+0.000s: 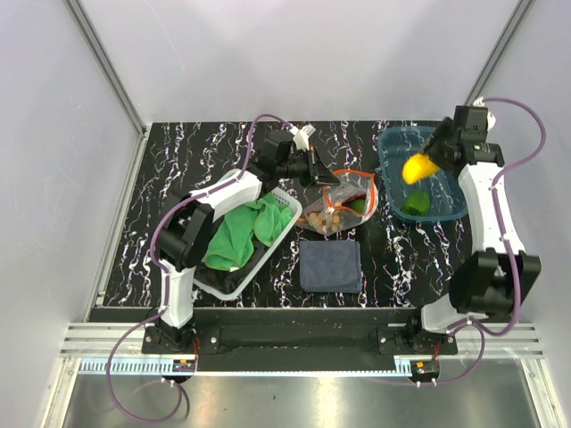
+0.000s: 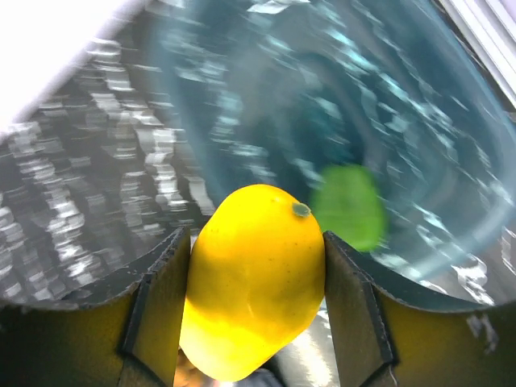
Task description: Open the zip-top bag and remove the fake food
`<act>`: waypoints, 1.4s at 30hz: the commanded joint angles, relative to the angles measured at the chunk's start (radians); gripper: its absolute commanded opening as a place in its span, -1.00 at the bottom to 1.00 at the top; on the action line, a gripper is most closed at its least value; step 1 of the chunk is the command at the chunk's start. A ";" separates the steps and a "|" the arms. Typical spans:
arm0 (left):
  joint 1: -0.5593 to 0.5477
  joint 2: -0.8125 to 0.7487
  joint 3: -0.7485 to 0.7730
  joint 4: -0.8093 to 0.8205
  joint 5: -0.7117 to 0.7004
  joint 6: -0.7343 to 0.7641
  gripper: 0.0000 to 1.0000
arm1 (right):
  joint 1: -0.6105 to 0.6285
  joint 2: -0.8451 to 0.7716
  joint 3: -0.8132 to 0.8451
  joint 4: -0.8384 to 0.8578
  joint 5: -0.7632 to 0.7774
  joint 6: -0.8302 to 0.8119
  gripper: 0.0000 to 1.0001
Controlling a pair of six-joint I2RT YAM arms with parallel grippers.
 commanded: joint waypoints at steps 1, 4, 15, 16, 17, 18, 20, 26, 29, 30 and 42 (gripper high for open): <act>0.007 -0.062 0.050 0.043 0.043 0.020 -1.00 | -0.092 0.128 -0.035 -0.054 -0.032 0.024 -0.74; 0.007 -0.059 0.027 0.115 0.059 -0.038 -1.00 | -0.137 0.217 -0.024 -0.057 -0.072 0.016 -0.67; 0.014 -0.027 0.036 0.221 0.076 -0.109 -1.00 | -0.189 0.288 0.085 -0.146 -0.076 -0.036 0.84; 0.014 -0.019 0.037 0.221 0.081 -0.111 -1.00 | -0.189 0.279 0.080 -0.149 -0.087 -0.027 0.89; 0.014 -0.016 0.039 0.222 0.086 -0.111 -1.00 | -0.187 0.255 0.068 -0.149 -0.098 -0.024 0.91; 0.014 -0.015 0.040 0.222 0.089 -0.109 -1.00 | -0.186 0.239 0.059 -0.151 -0.124 -0.019 0.98; 0.015 -0.010 0.056 0.201 0.092 -0.103 -1.00 | -0.158 0.187 0.022 -0.137 -0.139 -0.016 0.99; 0.009 -0.006 0.068 0.202 0.098 -0.094 -1.00 | 0.044 0.044 -0.070 -0.088 -0.199 -0.048 0.83; 0.003 -0.010 0.071 0.184 0.089 -0.065 -1.00 | 0.144 -0.037 -0.142 -0.002 -0.263 -0.070 0.48; 0.001 -0.009 0.086 0.170 0.087 -0.053 -1.00 | 0.155 -0.055 -0.168 0.032 -0.289 -0.062 0.39; -0.025 0.017 0.117 0.112 0.070 -0.023 -1.00 | 0.265 0.079 -0.164 0.150 -0.510 -0.032 -0.45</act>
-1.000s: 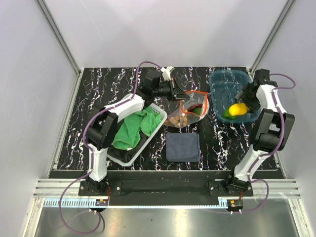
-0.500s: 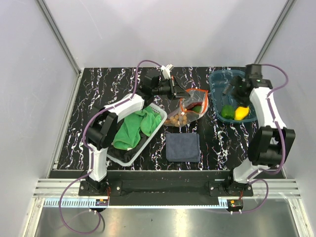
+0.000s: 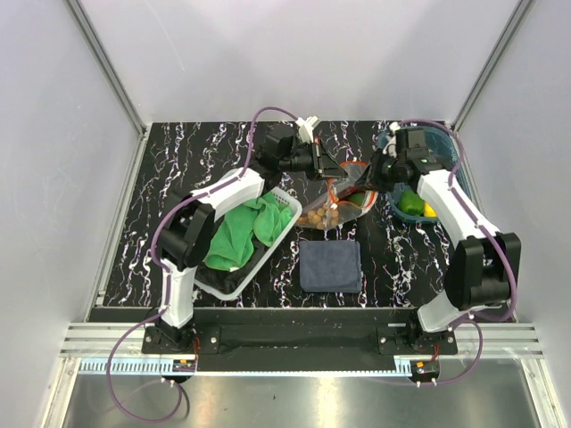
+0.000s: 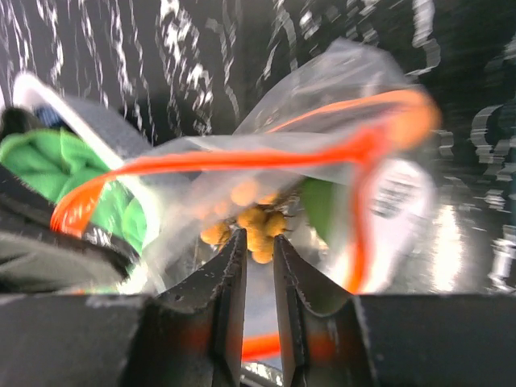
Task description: Open the zip-top bag and remove the fake food
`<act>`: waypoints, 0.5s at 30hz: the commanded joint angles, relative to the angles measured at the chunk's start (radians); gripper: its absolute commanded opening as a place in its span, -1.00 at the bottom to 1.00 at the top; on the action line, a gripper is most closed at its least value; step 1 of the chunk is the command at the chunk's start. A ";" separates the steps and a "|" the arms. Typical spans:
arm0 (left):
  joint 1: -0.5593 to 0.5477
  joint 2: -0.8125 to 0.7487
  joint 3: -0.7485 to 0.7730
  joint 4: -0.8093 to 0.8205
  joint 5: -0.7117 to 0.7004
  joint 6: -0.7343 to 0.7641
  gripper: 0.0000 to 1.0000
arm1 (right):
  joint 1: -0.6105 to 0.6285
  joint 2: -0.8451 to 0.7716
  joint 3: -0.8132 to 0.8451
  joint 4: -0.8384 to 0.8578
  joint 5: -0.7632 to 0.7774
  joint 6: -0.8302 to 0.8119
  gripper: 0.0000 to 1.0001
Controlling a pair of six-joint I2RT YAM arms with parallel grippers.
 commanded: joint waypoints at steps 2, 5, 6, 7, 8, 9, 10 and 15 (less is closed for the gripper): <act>-0.015 0.008 0.060 0.006 0.009 0.033 -1.00 | 0.046 0.076 0.070 0.051 -0.036 -0.010 -0.42; -0.018 0.010 0.056 -0.002 0.002 0.036 -1.00 | 0.049 0.142 0.116 -0.013 0.050 -0.043 -0.41; -0.018 0.011 0.055 -0.005 -0.003 0.038 -1.00 | 0.045 0.155 0.124 -0.049 0.069 -0.057 -0.37; -0.018 0.011 0.055 -0.014 -0.006 0.041 -1.00 | 0.046 0.165 0.133 -0.069 0.089 -0.070 -0.37; -0.018 0.011 0.055 -0.019 -0.008 0.044 -1.00 | 0.046 0.167 0.133 -0.083 0.131 -0.085 -0.36; -0.018 0.013 0.052 -0.022 -0.009 0.047 -1.00 | 0.046 0.164 0.129 -0.099 0.152 -0.094 -0.34; -0.018 0.013 0.052 -0.027 -0.011 0.048 -1.00 | 0.046 0.156 0.107 -0.104 0.167 -0.102 -0.24; -0.018 0.022 0.044 -0.030 -0.017 0.042 -1.00 | 0.046 0.152 0.038 -0.093 0.215 -0.143 -0.03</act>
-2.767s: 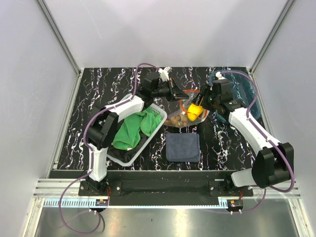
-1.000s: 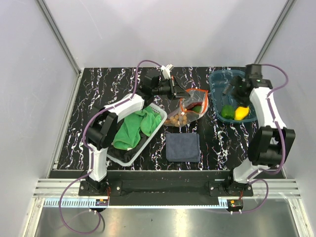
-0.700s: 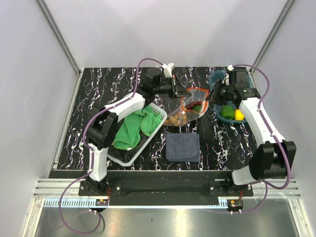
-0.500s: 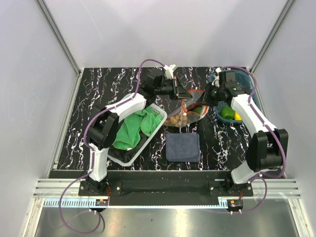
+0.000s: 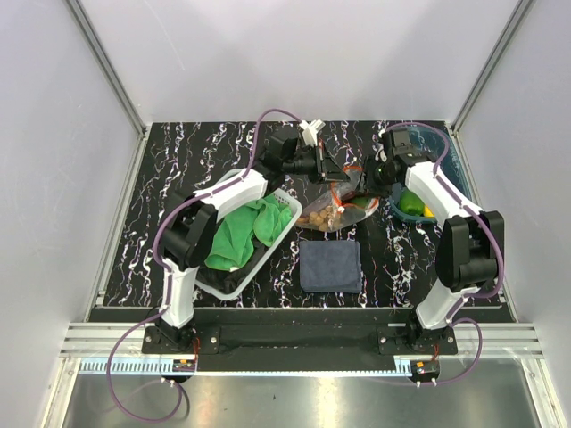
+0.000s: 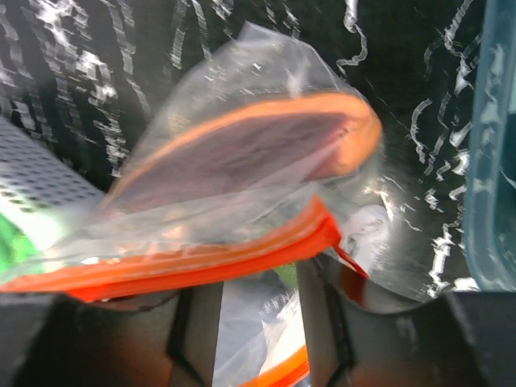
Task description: Open the zip-top bag and remove the fake food
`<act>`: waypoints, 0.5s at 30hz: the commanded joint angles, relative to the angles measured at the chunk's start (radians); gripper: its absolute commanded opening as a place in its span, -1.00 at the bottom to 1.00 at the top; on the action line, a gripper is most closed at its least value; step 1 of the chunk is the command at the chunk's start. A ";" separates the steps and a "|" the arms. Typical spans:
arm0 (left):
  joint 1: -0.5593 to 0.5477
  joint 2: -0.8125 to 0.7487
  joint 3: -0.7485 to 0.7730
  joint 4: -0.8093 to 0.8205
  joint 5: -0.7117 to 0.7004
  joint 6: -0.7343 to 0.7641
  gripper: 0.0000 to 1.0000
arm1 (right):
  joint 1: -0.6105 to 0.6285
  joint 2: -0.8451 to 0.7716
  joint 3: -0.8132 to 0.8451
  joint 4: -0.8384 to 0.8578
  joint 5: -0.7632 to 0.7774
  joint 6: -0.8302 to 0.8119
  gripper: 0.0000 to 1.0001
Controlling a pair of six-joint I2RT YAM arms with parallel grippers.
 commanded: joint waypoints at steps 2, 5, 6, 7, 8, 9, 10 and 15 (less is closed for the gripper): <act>0.000 0.019 0.031 0.017 -0.007 0.007 -1.00 | 0.000 -0.002 -0.051 -0.019 0.083 -0.058 0.11; -0.002 0.029 0.036 0.015 -0.006 0.003 -1.00 | 0.000 0.009 -0.079 -0.012 0.057 -0.061 0.21; -0.003 0.037 0.036 0.017 -0.004 0.003 -1.00 | 0.000 0.014 -0.097 0.003 0.052 -0.059 0.23; -0.003 0.040 0.036 0.015 -0.003 0.001 -1.00 | 0.000 0.017 -0.108 0.010 0.050 -0.056 0.27; -0.005 0.043 0.033 0.015 -0.004 0.001 -1.00 | 0.000 0.018 -0.116 0.016 0.043 -0.053 0.31; -0.006 0.048 0.034 0.017 -0.004 0.001 -1.00 | 0.000 0.026 -0.132 0.027 0.037 -0.052 0.31; -0.008 0.052 0.034 0.017 -0.003 -0.002 -1.00 | 0.000 0.026 -0.140 0.034 0.034 -0.049 0.33; -0.015 0.069 0.031 0.020 -0.001 -0.004 -1.00 | 0.000 0.061 -0.172 0.051 0.027 -0.047 0.37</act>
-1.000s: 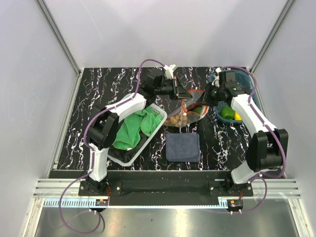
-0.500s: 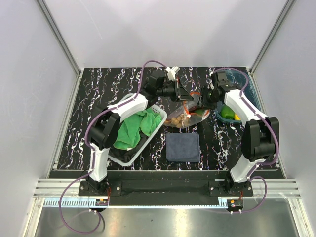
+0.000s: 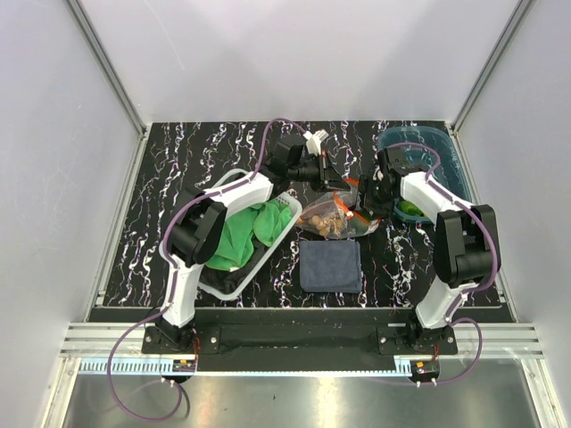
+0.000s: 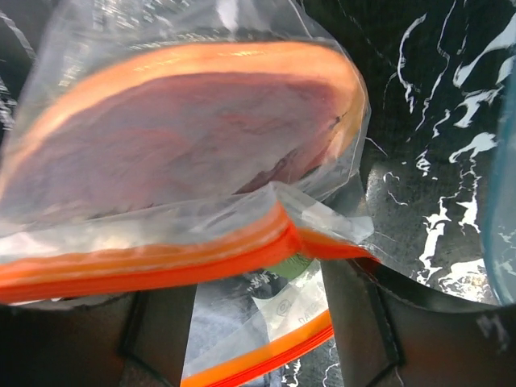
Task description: Open the zip-top bag and remove the fake food
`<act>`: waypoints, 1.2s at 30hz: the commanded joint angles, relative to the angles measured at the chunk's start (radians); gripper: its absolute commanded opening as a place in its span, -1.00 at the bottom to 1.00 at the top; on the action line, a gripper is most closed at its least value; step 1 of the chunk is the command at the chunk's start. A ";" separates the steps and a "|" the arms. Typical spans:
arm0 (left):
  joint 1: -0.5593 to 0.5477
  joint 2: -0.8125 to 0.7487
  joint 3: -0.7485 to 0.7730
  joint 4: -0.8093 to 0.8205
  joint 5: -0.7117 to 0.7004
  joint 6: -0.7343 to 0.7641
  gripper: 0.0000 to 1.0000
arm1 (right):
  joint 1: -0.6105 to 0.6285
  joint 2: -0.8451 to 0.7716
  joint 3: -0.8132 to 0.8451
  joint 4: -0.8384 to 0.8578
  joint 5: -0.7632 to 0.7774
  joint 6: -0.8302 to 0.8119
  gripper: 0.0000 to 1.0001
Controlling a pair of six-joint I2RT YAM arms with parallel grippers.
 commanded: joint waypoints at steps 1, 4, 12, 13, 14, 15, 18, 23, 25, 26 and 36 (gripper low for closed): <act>-0.004 0.005 0.031 0.042 0.002 -0.004 -1.00 | 0.000 0.045 -0.019 0.020 -0.005 -0.004 0.37; -0.007 0.007 0.028 0.039 0.006 0.000 -1.00 | 0.000 0.046 -0.024 -0.008 -0.005 0.025 0.37; -0.007 0.008 0.011 0.019 0.013 0.028 -1.00 | 0.000 -0.079 -0.063 0.027 -0.022 0.008 0.28; -0.007 0.010 0.008 0.017 0.011 0.028 -1.00 | 0.000 -0.078 -0.067 0.036 -0.037 0.005 0.25; -0.007 0.010 0.008 0.017 0.013 0.029 -1.00 | 0.000 -0.080 -0.068 0.052 -0.053 -0.001 0.15; -0.007 0.010 0.005 0.014 0.011 0.033 -1.00 | 0.001 -0.070 -0.070 0.058 -0.067 -0.003 0.12; -0.007 0.010 0.001 0.008 0.010 0.039 -1.00 | 0.006 -0.031 -0.065 0.069 -0.082 -0.004 0.11; -0.009 0.010 -0.012 0.008 0.010 0.039 -1.00 | 0.027 0.026 -0.063 0.088 -0.077 0.006 0.20; -0.010 0.010 -0.015 0.009 0.008 0.037 -1.00 | 0.035 0.055 -0.062 0.090 -0.082 0.017 0.32; -0.012 0.010 -0.021 0.011 0.010 0.037 -1.00 | 0.038 0.069 -0.062 0.089 -0.085 0.022 0.36; -0.015 0.013 -0.047 0.034 0.013 0.020 -1.00 | 0.050 0.117 -0.048 0.082 -0.045 0.049 0.51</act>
